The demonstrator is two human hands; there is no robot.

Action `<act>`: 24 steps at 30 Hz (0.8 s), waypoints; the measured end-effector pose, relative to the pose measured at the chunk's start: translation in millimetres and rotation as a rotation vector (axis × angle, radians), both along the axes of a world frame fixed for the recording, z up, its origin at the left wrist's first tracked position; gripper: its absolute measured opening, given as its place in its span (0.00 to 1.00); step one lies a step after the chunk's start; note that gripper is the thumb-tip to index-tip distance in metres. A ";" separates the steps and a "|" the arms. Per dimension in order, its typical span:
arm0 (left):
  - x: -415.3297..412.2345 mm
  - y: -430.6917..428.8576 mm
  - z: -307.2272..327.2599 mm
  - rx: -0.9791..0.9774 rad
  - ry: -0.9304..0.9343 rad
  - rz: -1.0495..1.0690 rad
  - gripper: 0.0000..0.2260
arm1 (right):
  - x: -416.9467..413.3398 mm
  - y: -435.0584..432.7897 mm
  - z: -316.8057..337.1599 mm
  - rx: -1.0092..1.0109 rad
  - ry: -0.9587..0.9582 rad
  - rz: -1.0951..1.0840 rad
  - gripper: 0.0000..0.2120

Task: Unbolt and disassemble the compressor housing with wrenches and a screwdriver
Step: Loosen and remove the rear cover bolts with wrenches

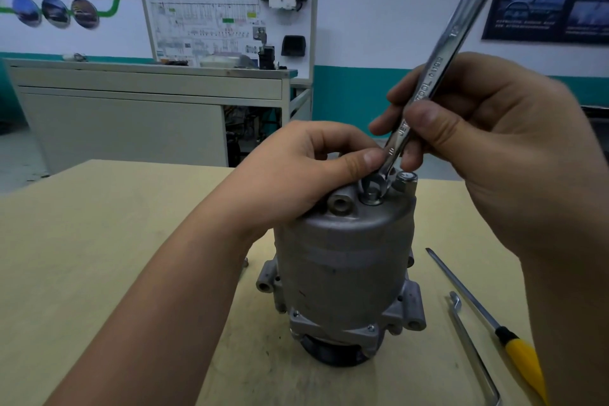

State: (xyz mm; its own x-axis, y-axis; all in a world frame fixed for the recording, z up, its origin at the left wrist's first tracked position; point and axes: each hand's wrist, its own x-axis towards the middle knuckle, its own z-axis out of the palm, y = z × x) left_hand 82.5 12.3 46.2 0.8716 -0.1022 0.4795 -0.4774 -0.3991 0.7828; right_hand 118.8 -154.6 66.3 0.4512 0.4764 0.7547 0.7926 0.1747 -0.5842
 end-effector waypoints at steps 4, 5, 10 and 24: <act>-1.1 1.0 0.4 -0.026 -0.002 -0.025 0.04 | -1.0 -0.3 -0.1 0.018 -0.025 -0.015 0.06; -1.6 1.2 0.6 -0.033 -0.003 -0.029 0.04 | -1.0 -0.3 -0.1 0.025 -0.024 -0.016 0.06; -1.8 1.3 0.7 -0.047 0.000 -0.034 0.05 | 0.9 -0.6 -0.6 0.039 0.015 -0.007 0.05; -1.7 4.3 -0.4 -0.037 0.042 -0.007 0.08 | -1.3 5.2 -3.9 0.008 -0.012 -0.007 0.05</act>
